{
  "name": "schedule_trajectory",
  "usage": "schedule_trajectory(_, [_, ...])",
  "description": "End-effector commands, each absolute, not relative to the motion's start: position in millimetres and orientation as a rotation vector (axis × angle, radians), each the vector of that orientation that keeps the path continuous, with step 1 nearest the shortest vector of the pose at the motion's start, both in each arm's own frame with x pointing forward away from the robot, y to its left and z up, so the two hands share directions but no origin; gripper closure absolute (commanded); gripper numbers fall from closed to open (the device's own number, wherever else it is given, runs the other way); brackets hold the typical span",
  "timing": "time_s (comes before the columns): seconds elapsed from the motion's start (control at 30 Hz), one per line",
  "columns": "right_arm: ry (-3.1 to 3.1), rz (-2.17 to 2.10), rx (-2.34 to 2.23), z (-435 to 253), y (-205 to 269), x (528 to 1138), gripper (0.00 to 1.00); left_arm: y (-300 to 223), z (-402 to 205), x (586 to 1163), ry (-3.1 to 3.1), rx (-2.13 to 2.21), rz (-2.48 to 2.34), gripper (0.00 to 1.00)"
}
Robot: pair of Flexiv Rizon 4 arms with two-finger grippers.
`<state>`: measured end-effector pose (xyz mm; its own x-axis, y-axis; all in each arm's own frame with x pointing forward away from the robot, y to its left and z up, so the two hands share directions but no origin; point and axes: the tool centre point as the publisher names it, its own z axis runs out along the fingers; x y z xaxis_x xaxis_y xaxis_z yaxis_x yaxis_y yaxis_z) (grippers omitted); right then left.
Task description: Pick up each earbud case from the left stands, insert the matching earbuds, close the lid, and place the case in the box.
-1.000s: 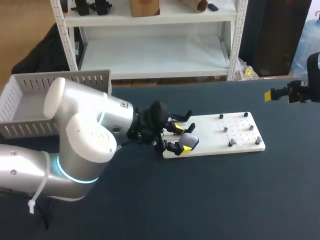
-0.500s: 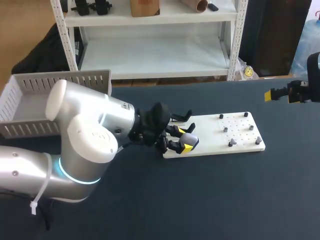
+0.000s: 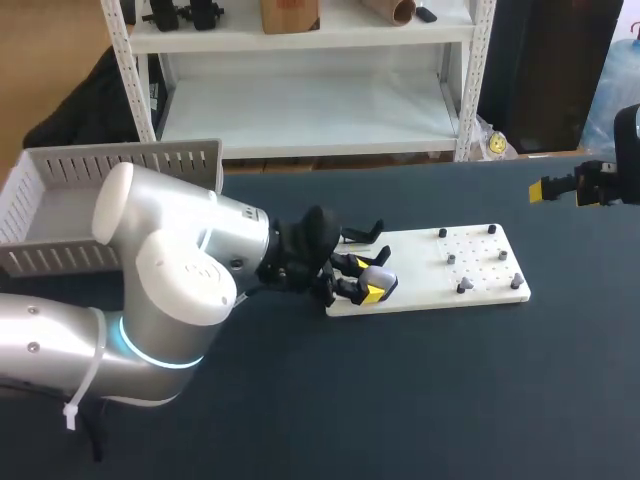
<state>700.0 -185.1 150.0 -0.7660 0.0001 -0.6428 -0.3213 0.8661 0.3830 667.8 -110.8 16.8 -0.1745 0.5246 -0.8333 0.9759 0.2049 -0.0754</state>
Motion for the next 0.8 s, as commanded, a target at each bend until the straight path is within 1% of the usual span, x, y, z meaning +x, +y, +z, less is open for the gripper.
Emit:
schedule_trajectory(0.03, [2.374, 0.636, -0.231, 150.0, -185.1, 700.0, 0.0, -112.0, 14.0, 668.3, 1.791, 1.399, -0.851, 0.62])
schedule_trajectory(0.07, [2.374, 0.636, -0.231, 150.0, -185.1, 700.0, 0.0, -112.4, 13.4, 667.6, 1.792, 1.398, -0.854, 0.65])
schedule_trajectory(0.1, [2.374, 0.636, -0.231, 150.0, -185.1, 700.0, 0.0, -112.7, 12.5, 666.9, 1.792, 1.398, -0.855, 0.67])
schedule_trajectory(0.3, [2.374, 0.636, -0.231, 150.0, -185.1, 700.0, 0.0, -113.1, 9.7, 664.5, 1.797, 1.394, -0.866, 0.64])
schedule_trajectory(0.5, [2.374, 0.636, -0.231, 150.0, -185.1, 700.0, 0.0, -113.1, 10.3, 664.3, 1.796, 1.387, -0.871, 0.67])
schedule_trajectory(0.53, [2.374, 0.636, -0.231, 150.0, -185.1, 700.0, 0.0, -113.1, 10.4, 664.3, 1.794, 1.385, -0.872, 0.7])
schedule_trajectory(0.57, [2.374, 0.636, -0.231, 150.0, -185.1, 700.0, 0.0, -113.1, 10.4, 664.3, 1.793, 1.384, -0.873, 0.76])
schedule_trajectory(0.6, [2.374, 0.636, -0.231, 150.0, -185.1, 700.0, 0.0, -113.1, 10.5, 664.2, 1.793, 1.383, -0.874, 0.89])
schedule_trajectory(0.63, [2.374, 0.636, -0.231, 150.0, -185.1, 700.0, 0.0, -113.0, 10.5, 664.2, 1.792, 1.381, -0.875, 0.91])
schedule_trajectory(0.67, [2.374, 0.636, -0.231, 150.0, -185.1, 700.0, 0.0, -113.0, 10.6, 664.1, 1.792, 1.38, -0.876, 1.0])
schedule_trajectory(0.8, [2.374, 0.636, -0.231, 150.0, -185.1, 700.0, 0.0, -112.7, 10.2, 662.3, 1.791, 1.382, -0.883, 1.0])
